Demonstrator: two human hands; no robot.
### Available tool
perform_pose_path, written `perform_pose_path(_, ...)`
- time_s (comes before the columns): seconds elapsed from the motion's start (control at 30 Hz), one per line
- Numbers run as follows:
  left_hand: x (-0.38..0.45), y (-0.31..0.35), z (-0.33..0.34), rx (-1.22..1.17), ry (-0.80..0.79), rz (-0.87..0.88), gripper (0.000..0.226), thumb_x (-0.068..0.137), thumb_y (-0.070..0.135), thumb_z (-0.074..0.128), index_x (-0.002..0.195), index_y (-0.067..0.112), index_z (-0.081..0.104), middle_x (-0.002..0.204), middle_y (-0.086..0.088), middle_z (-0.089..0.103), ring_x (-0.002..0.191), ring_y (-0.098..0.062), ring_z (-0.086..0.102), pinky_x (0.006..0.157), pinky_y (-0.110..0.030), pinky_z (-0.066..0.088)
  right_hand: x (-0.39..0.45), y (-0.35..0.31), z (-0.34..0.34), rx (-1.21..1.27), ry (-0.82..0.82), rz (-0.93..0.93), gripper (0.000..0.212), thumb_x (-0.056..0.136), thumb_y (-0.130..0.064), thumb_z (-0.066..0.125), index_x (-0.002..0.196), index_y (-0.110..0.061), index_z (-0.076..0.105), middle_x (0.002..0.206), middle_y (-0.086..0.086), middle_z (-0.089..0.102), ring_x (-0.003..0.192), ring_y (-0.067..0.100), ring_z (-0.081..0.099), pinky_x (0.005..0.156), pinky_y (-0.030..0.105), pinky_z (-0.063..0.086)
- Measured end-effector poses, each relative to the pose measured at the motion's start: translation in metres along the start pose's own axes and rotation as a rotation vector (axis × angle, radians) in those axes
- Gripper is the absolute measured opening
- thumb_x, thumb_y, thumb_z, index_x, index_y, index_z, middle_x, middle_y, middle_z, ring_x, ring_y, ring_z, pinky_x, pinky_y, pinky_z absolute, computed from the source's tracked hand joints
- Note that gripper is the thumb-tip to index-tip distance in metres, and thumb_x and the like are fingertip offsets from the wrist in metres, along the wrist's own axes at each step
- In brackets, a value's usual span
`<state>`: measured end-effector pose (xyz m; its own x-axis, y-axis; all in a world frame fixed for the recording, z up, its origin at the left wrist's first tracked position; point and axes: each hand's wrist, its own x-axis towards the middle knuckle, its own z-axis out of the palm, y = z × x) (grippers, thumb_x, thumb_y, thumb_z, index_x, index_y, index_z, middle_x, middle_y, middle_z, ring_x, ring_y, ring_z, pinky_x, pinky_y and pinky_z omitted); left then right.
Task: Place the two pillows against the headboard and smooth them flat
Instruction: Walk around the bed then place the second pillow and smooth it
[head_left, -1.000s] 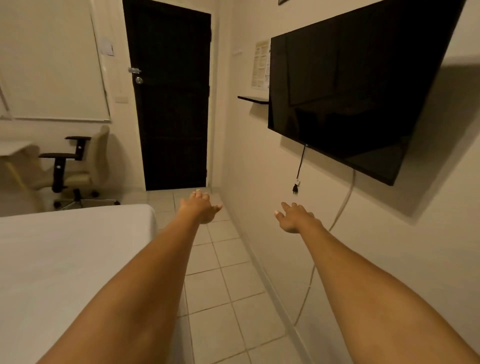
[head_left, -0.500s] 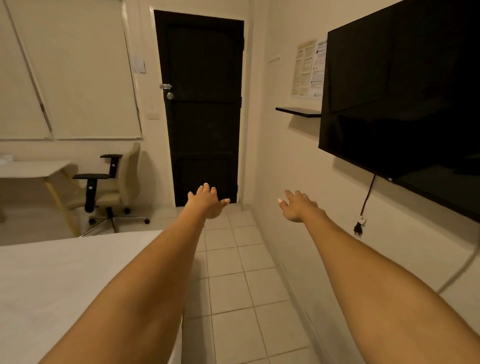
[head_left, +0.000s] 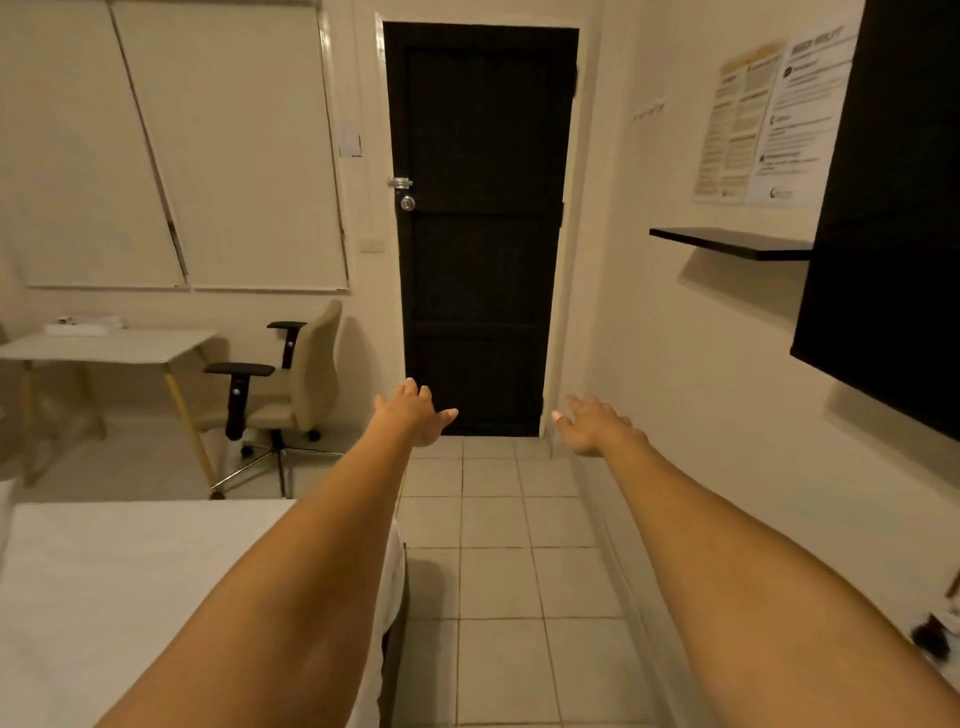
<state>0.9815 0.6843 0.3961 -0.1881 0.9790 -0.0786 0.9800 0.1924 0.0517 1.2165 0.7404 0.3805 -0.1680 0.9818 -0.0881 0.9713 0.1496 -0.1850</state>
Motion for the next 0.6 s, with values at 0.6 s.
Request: perform_pose_path(0.6, 0.292, -0.048, -0.024, -0.08, 0.031, -0.193, 0.074, 0.1, 0.053, 0.028, 0.157, 0.009, 0.009, 0.165, -0.013, -0.001, 0.153, -0.029, 0.001, 0.122, -0.054, 0.007, 0.338, -0.054, -0.029, -0.117, -0.019, -0.191, 0.061, 0.103, -0.048, 0.021, 0.156, -0.022, 0.006, 0.164, 0.012, 0.005, 0.151, 0.031, 0.002, 0.121, 0.05, 0.01)
